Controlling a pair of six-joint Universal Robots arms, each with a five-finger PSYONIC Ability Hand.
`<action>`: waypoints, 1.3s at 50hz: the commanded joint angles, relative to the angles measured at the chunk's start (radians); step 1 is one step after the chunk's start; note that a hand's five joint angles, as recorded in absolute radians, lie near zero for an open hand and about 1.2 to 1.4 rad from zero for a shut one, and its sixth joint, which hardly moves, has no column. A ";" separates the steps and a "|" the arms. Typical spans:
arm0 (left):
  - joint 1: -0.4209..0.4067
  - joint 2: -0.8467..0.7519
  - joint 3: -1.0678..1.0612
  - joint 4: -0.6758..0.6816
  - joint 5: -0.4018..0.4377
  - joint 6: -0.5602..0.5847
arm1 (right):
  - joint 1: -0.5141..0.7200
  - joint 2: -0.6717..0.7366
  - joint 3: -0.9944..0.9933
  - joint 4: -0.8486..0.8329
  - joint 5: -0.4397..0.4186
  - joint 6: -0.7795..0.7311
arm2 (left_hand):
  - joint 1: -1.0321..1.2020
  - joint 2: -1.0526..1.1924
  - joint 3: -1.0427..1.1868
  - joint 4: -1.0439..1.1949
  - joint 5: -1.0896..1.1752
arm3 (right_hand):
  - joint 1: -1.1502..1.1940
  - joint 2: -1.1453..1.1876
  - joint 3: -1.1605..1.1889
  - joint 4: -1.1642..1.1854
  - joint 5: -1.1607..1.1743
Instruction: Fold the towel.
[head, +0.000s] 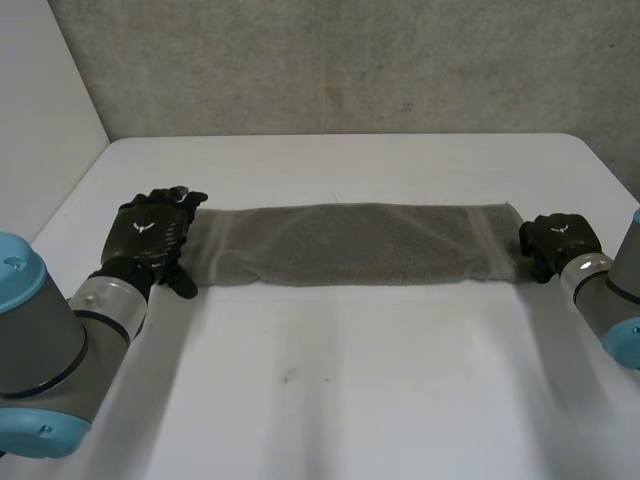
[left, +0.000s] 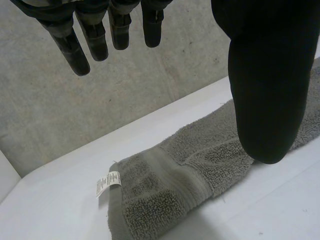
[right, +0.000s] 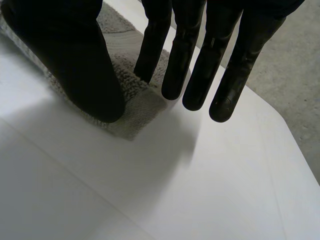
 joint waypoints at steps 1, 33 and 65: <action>0.001 -0.001 -0.002 0.000 0.000 0.000 | -0.006 -0.009 0.005 0.005 -0.057 0.005 | -0.006 0.010 0.007 0.008 -0.028 | 0.324 0.463 0.460 0.461 0.502; 0.007 0.016 -0.023 0.000 0.000 0.000 | -0.047 -0.134 -0.265 0.150 -0.021 0.014 | -0.006 0.010 0.007 0.008 -0.028 | 0.324 0.463 0.460 0.461 0.502; 0.001 0.016 -0.048 0.054 -0.003 0.006 | 0.707 0.164 -0.377 0.044 -0.132 0.224 | -0.006 0.010 0.007 0.008 -0.028 | 0.159 0.297 0.294 0.296 0.337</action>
